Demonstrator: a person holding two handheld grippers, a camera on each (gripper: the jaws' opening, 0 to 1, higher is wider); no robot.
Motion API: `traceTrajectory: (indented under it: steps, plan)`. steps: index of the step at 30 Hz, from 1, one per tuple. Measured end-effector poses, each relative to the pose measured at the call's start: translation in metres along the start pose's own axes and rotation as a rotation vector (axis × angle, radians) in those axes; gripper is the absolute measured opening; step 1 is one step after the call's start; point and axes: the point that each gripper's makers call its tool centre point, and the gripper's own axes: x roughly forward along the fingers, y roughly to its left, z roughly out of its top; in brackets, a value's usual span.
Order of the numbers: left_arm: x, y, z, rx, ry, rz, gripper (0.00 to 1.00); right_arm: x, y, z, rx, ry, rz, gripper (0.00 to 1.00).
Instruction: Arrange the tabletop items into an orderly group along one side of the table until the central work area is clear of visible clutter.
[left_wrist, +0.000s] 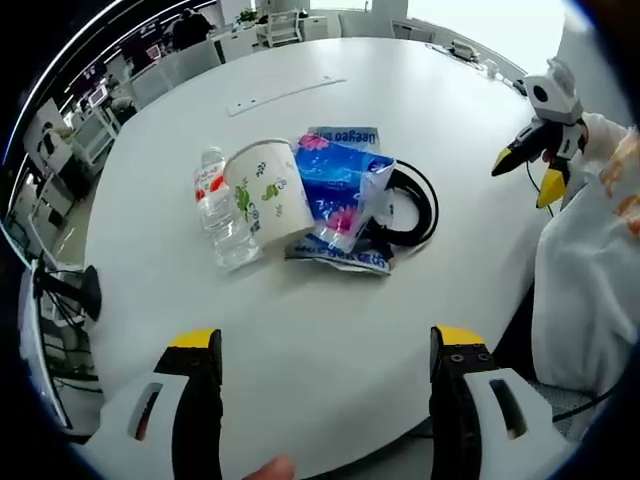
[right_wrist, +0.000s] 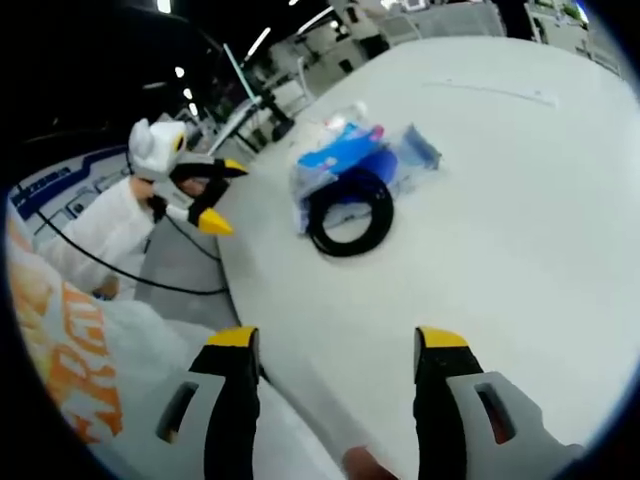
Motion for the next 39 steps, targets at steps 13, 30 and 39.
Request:
traceTrajectory:
  steps: [13, 30, 39]
  plan:
    - [0.001, -0.006, -0.009, 0.009, 0.036, 0.001, 0.85, -0.004, -0.009, -0.004, 0.028, -0.004, -0.016, 0.61]
    - [-0.003, -0.005, 0.011, -0.027, -0.029, -0.004, 0.84, -0.007, -0.016, -0.008, 0.044, 0.003, -0.035, 0.60]
    - [-0.010, -0.005, 0.029, -0.072, -0.113, -0.013, 0.83, -0.007, -0.015, -0.009, 0.050, 0.004, -0.031, 0.60]
